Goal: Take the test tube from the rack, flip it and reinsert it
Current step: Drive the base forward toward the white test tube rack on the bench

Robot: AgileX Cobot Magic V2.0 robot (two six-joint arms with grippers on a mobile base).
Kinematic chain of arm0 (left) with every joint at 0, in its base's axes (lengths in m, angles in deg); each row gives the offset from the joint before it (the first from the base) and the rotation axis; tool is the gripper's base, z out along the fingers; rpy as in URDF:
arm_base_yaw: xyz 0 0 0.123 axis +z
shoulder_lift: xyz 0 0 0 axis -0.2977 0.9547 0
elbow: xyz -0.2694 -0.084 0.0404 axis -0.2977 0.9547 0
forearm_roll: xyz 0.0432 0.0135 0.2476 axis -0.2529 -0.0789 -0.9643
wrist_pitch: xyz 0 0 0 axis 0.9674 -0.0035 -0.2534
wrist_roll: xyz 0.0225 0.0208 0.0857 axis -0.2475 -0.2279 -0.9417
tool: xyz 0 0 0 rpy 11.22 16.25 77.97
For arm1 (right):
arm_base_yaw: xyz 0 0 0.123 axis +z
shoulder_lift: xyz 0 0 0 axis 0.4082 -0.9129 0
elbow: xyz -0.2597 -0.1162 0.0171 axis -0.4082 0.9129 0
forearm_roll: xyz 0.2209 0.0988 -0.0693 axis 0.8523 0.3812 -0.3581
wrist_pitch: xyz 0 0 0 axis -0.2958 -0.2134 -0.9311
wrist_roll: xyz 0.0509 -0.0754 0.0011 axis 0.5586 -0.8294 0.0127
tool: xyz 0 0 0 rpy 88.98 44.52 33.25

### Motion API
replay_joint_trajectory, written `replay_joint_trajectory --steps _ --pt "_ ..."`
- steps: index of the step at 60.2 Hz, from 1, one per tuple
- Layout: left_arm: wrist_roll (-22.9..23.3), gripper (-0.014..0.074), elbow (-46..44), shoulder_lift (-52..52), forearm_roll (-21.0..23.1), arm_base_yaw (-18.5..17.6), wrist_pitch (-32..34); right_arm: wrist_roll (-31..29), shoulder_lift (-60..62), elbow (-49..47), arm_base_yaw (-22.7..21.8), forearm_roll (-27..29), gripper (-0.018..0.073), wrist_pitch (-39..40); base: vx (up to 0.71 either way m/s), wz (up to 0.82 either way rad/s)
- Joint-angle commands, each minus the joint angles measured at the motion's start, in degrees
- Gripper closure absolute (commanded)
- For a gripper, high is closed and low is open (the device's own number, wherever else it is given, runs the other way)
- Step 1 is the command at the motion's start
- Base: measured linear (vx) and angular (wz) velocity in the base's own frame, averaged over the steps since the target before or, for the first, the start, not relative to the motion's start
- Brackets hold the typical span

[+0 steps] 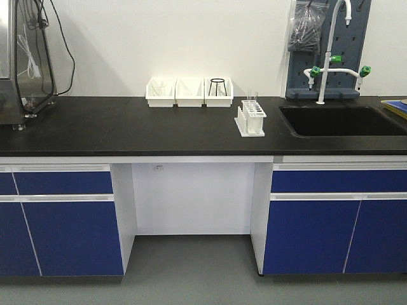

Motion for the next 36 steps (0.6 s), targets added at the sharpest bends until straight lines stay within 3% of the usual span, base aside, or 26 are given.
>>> replay_joint_trajectory --steps 1,36 --pt "0.03 0.0603 0.12 -0.65 0.26 -0.39 4.54 -0.19 0.45 0.1 -0.38 -0.09 0.0568 4.81 0.0 0.0" --pt "0.03 0.0603 0.12 -0.65 0.26 -0.39 4.54 -0.19 0.45 0.1 -0.38 -0.09 0.0568 4.85 0.0 0.0"
